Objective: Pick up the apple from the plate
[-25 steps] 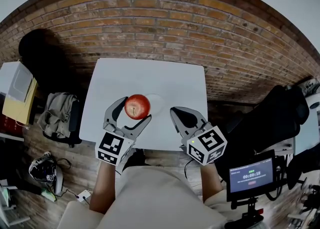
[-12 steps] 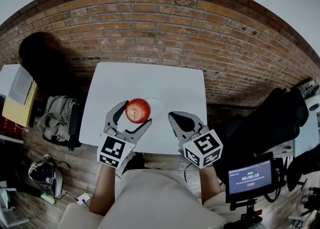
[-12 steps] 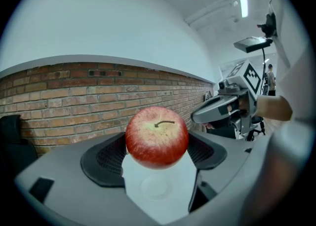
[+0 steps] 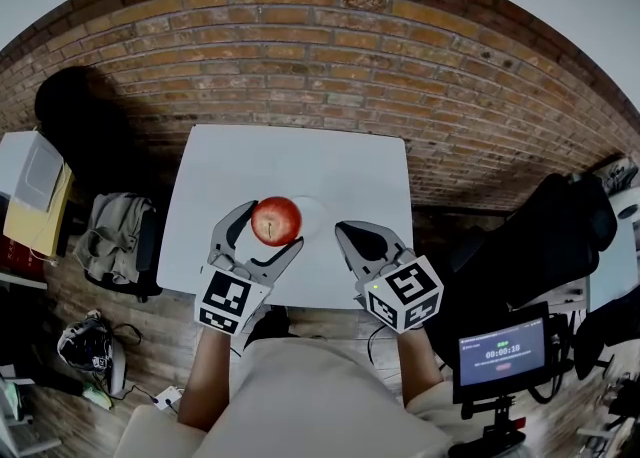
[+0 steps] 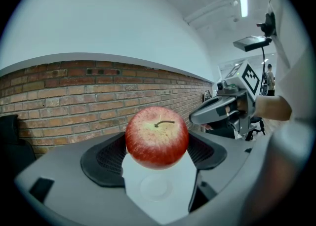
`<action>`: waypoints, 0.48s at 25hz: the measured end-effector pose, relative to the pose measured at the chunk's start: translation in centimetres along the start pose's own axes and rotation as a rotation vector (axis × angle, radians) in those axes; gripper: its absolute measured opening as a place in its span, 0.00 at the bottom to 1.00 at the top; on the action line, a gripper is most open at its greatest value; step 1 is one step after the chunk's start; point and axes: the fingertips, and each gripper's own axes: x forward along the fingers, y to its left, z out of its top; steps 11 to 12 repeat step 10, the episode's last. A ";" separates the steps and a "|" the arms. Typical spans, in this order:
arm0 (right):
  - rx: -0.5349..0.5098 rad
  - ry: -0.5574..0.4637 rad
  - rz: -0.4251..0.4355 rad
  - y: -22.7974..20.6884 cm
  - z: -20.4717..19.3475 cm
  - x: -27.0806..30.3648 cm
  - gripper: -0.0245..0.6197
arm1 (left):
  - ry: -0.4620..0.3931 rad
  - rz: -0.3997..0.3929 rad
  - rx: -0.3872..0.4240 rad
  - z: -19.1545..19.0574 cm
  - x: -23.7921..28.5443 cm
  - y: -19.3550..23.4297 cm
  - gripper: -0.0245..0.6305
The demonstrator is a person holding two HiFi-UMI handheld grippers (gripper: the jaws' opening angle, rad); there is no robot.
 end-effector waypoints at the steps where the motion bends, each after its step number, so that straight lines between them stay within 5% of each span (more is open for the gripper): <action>1: 0.001 0.002 -0.001 0.0 -0.1 0.0 0.04 | 0.001 -0.001 -0.001 0.0 0.0 0.0 0.63; 12: -0.002 0.005 -0.003 -0.2 -0.1 0.0 0.04 | 0.000 -0.008 -0.002 0.0 0.2 -0.2 0.63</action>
